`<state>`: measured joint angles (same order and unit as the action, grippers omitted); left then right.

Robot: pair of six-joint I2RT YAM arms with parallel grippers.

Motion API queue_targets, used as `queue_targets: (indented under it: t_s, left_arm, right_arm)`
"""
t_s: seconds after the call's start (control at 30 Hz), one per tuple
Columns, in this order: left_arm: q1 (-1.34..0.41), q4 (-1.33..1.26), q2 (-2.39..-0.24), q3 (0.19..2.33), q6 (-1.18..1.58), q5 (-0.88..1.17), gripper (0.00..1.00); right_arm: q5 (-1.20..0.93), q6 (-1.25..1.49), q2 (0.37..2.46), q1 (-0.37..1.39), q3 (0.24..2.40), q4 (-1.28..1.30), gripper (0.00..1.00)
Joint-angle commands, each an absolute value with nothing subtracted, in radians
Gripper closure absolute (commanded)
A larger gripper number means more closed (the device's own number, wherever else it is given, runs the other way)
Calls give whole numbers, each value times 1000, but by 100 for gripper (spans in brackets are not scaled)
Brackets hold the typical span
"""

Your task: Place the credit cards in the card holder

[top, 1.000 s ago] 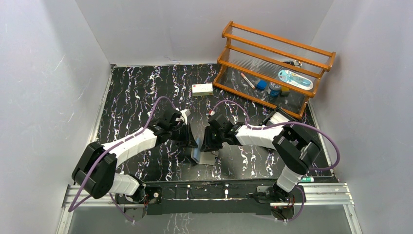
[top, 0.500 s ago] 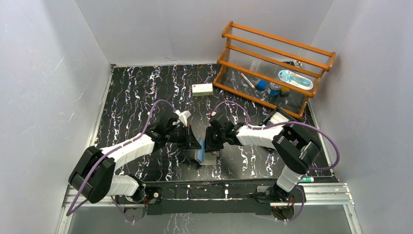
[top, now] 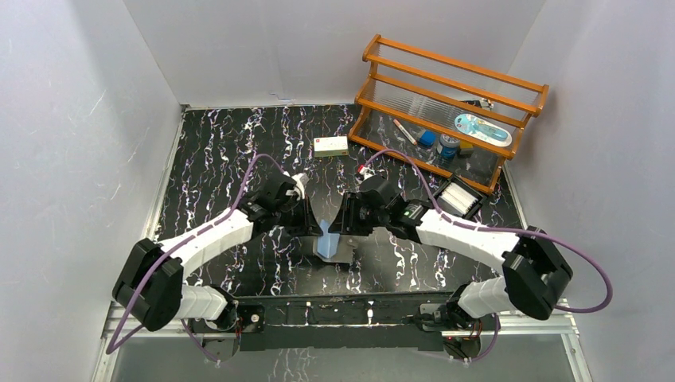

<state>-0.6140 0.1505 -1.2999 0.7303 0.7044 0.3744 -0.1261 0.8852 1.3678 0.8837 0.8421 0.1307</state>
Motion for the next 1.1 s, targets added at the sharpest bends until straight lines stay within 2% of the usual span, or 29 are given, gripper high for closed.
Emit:
queue_targets:
  t_s: [0.0, 0.17, 0.3, 0.43, 0.63, 0.87, 1.0, 1.07]
  left_arm:
    - [-657, 381, -1341, 876, 678, 203, 100]
    - [-663, 300, -1383, 900, 699, 322, 100]
    - [-660, 26, -1373, 763, 805, 490, 100]
    - [-646, -88, -1373, 665, 853, 535, 100]
    - [-611, -48, -1373, 608, 817, 500, 99]
    - [-610, 152, -1334, 653, 718, 375, 81]
    - [-609, 151, -1316, 662, 693, 392, 81]
    - [-610, 122, -1305, 656, 693, 424, 88]
  right_arm:
    - [-118, 907, 1315, 883, 868, 79, 52]
    - [-113, 908, 1340, 883, 862, 66, 54]
    - [-60, 868, 1377, 882, 866, 112, 57]
    - [-43, 856, 1454, 872, 847, 126, 61]
    - [-60, 856, 1538, 871, 775, 90, 65]
    - [-29, 828, 1568, 871, 770, 118, 67]
    - [-37, 815, 1570, 871, 771, 118, 67]
    - [-38, 812, 1571, 871, 770, 117, 68]
